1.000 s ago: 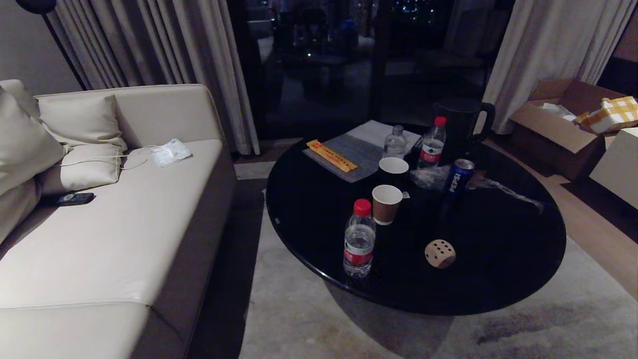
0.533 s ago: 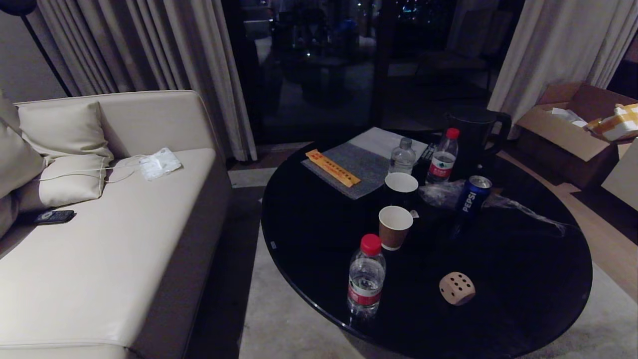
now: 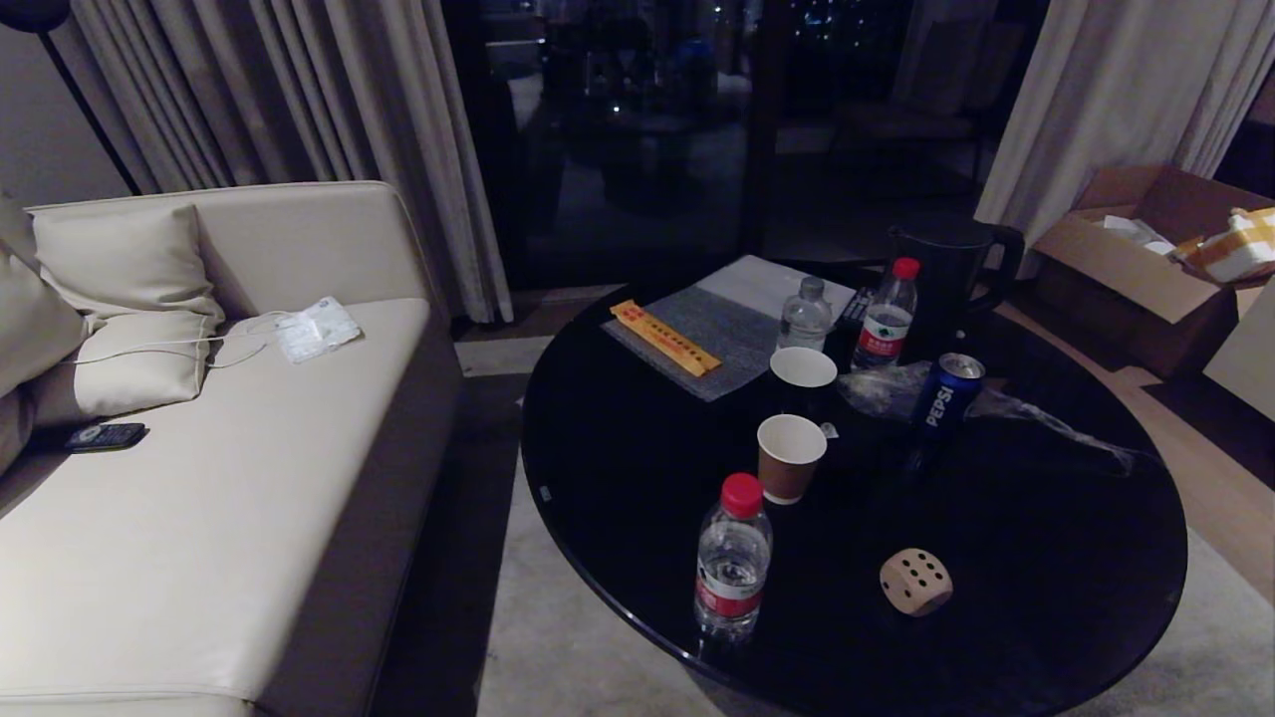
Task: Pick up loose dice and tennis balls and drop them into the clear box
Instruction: Pick up toys out of the box
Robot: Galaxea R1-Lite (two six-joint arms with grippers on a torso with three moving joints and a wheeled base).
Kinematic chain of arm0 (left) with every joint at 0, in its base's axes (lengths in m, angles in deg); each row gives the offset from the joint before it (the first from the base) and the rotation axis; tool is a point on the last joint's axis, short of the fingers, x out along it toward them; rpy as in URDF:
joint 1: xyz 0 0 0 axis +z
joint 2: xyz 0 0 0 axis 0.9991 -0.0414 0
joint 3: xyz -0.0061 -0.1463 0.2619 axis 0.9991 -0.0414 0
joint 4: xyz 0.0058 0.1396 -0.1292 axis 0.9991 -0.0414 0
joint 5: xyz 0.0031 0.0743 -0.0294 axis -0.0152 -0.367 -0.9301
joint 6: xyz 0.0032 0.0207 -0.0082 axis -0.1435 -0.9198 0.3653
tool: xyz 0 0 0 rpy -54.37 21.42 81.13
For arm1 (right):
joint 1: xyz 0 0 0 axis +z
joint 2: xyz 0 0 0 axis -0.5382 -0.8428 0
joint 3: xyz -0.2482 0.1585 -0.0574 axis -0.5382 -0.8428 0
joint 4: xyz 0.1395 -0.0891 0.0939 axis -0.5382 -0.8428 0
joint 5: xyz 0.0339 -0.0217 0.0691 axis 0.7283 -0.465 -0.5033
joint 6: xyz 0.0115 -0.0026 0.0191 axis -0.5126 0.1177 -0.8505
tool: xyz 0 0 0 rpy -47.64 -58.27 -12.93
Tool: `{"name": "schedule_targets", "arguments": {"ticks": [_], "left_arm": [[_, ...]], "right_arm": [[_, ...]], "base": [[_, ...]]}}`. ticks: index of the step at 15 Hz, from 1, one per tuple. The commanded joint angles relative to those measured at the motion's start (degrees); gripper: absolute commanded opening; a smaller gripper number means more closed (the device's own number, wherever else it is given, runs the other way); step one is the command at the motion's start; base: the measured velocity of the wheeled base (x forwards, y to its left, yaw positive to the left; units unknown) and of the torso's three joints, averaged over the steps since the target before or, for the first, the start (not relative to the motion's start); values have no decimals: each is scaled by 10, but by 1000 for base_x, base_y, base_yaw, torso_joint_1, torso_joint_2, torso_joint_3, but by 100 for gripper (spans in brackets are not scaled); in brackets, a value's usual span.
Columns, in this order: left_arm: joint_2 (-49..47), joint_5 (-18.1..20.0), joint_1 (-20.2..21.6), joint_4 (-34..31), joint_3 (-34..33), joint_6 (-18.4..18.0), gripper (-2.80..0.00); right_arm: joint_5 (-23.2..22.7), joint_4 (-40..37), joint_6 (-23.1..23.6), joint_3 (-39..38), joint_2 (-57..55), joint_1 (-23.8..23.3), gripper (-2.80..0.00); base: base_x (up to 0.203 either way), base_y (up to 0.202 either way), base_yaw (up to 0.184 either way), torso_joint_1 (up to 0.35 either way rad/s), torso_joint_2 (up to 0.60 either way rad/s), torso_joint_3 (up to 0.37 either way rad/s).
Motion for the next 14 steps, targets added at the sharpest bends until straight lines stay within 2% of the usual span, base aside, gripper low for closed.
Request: {"name": "schedule_targets", "arguments": {"ticks": [1, 5, 10, 13, 14], "left_arm": [[-1, 0, 0, 0, -1, 0, -280], [-1, 0, 0, 0, -1, 0, -280], [-1, 0, 0, 0, -1, 0, -280], [-1, 0, 0, 0, -1, 1, -280], [-1, 0, 0, 0, -1, 0, -280]], "right_arm": [[-7, -2, -2, 57, -116, 0, -280], [-13, 12, -7, 156, -381, 3, -280], [-13, 163, -51, 237, -716, 60, -280], [-13, 218, -60, 277, -838, 99, -280], [-13, 225, -61, 285, -869, 107, 0]], "base": [[0, 0, 0, 0, 0, 0], [0, 0, 0, 0, 0, 0], [0, 0, 0, 0, 0, 0], [0, 0, 0, 0, 0, 0], [0, 0, 0, 0, 0, 0]]}}
